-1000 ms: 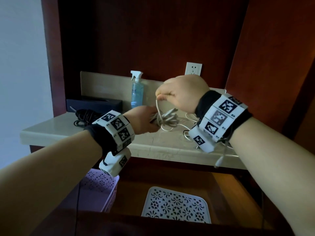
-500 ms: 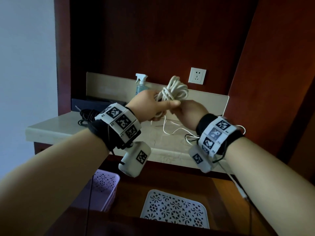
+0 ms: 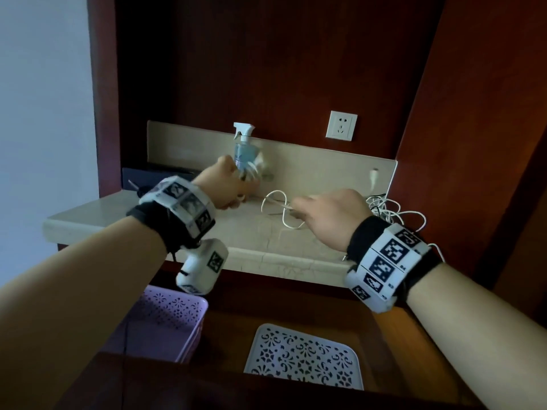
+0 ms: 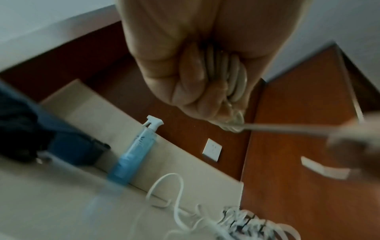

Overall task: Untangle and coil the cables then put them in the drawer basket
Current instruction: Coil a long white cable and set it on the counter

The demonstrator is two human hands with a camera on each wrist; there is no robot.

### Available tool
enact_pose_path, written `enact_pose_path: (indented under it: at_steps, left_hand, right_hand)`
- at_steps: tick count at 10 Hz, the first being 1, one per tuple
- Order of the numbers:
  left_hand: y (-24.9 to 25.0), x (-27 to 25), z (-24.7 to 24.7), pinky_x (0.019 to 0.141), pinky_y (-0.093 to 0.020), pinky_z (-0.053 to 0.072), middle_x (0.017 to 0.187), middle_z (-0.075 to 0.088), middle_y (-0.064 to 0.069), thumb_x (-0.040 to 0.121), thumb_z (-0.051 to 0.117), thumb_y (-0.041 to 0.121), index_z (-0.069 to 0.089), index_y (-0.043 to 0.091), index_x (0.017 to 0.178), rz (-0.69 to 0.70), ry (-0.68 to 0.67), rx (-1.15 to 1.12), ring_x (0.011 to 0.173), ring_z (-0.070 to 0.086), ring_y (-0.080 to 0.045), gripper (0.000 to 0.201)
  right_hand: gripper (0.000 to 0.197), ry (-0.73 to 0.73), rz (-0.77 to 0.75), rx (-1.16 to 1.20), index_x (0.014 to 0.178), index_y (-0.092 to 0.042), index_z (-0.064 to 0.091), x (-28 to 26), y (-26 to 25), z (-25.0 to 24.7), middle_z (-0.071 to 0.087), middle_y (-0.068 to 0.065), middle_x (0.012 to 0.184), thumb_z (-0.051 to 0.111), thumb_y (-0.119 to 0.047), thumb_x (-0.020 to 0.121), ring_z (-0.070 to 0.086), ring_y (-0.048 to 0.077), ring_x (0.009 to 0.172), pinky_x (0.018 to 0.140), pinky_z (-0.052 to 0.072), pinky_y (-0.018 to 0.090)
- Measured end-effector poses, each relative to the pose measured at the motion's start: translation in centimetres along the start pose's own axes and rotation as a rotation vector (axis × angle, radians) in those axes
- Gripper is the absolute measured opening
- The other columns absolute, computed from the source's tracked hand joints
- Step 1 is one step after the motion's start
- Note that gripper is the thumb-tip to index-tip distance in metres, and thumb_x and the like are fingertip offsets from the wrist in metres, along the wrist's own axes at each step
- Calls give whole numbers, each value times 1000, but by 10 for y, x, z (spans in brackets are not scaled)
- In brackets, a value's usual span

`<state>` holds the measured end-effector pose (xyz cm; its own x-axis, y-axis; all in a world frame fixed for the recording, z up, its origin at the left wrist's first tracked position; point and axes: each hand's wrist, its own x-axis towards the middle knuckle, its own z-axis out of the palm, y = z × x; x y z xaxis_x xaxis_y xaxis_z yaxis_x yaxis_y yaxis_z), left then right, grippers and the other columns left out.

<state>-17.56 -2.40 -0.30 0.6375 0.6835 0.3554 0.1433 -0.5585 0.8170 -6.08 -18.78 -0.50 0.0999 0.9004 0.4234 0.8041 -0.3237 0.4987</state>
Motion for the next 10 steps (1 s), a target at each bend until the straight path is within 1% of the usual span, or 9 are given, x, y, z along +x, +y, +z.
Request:
enact_pose_path:
  at_steps: [1,2,3,4,6,7,8,9,10]
  left_hand:
    - [-4,-7,15,51,-16,44,73,56,0,87,64,28,38,12,102,125,-163,287,57,55,-8,34]
    - [1,-14,16,51,-13,37,78,53,4,87,63,29,42,13,104,245,-249,461,62,51,-8,31]
    - [4,-20,12,46,-10,36,79,52,5,86,66,29,39,15,102,283,-428,541,59,49,-7,34]
    - [8,-25,18,48,-13,41,81,53,6,86,66,31,36,18,108,272,-479,537,59,51,-5,39]
    - [9,-24,14,41,-14,36,53,51,11,89,63,22,49,18,77,177,-570,292,36,41,1,18]
    - [9,-31,13,40,-14,35,47,52,11,88,63,15,53,16,75,132,-620,187,38,41,0,17]
    - [14,-41,21,42,-15,33,46,50,14,89,62,14,52,16,74,155,-720,178,40,38,-1,18]
    - [16,-44,20,44,-17,39,70,57,6,85,68,20,52,18,97,133,-636,149,46,45,-4,21]
    - [13,-43,12,44,-13,41,76,58,4,82,71,26,44,24,90,145,-521,209,44,50,-1,29]
  right_hand:
    - [25,259,-141,2,71,-23,64,8,-6,-20,55,-6,53,42,-18,81,52,20,46,46,10,16]
    - [17,95,-102,-24,86,-25,67,12,3,-31,63,-5,70,51,-20,87,58,23,66,52,25,26]
    - [28,225,-106,157,82,-30,70,10,14,-40,62,-8,68,45,-41,88,59,22,64,54,29,24]
    - [28,317,-236,158,75,-32,71,12,13,-42,58,-10,60,46,-43,83,55,17,55,52,29,20]
    - [22,449,-486,226,74,-32,70,18,-3,-54,39,-17,59,51,-40,83,35,6,58,53,27,21]
    - [23,411,-507,240,74,-33,69,21,-4,-57,35,-20,62,50,-40,84,36,5,59,52,29,21]
    - [24,273,-435,202,80,-36,71,31,-2,-58,40,-22,64,49,-43,86,44,4,65,53,26,20]
    - [22,30,-181,242,91,-40,70,34,16,-56,56,-22,77,50,-50,88,54,4,83,68,40,25]
    - [18,-19,18,418,88,-41,69,26,36,-47,66,-18,91,53,-50,84,58,8,91,79,43,28]
